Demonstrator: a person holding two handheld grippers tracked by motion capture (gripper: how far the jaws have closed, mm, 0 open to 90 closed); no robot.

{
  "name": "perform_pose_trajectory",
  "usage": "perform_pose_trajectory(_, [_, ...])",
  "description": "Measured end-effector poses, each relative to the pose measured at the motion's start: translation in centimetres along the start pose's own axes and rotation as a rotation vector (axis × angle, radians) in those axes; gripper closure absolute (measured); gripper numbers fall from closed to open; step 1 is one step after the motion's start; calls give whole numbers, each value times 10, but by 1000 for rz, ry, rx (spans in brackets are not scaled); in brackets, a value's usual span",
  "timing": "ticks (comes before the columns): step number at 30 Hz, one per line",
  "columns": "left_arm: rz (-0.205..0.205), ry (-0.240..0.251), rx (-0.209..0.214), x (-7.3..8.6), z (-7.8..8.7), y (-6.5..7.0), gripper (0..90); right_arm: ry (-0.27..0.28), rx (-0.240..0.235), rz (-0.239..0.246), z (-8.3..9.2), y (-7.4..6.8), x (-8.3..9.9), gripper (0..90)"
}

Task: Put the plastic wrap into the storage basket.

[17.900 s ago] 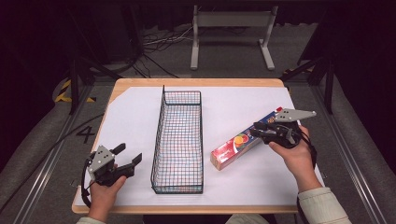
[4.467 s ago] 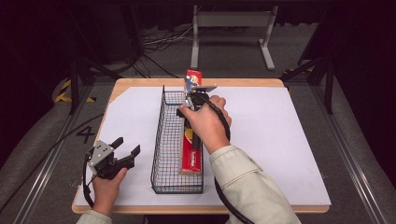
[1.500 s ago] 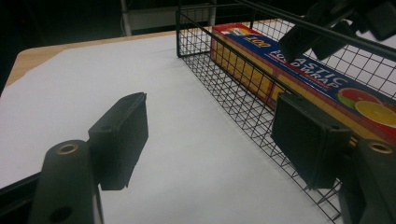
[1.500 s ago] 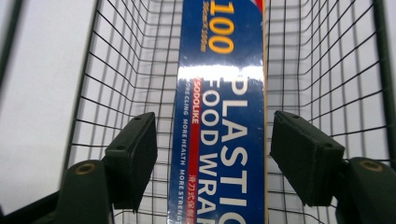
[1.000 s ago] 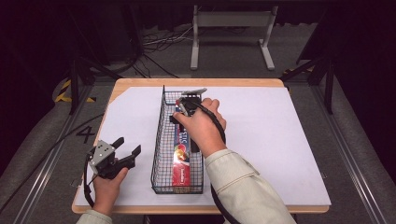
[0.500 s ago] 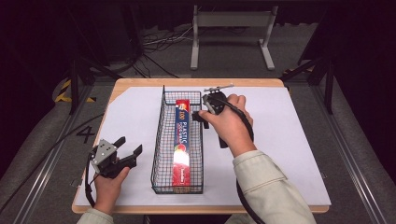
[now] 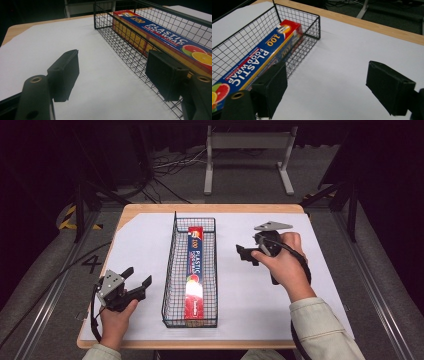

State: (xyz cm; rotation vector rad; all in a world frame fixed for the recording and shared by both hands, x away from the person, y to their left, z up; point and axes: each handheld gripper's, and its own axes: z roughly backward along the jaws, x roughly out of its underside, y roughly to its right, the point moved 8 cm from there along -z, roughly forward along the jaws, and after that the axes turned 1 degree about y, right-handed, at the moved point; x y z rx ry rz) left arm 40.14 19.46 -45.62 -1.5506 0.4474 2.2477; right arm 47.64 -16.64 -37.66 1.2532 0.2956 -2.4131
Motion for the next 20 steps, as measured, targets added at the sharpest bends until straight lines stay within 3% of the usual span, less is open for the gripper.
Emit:
perform_pose_trajectory(10, [3,10,11,0,1,-1,273,40,28,36,11,48,30,162])
perform_pose_trajectory(20, [5,5,-6,2,3,-4,268,59,26,-13,19,81,64,161])
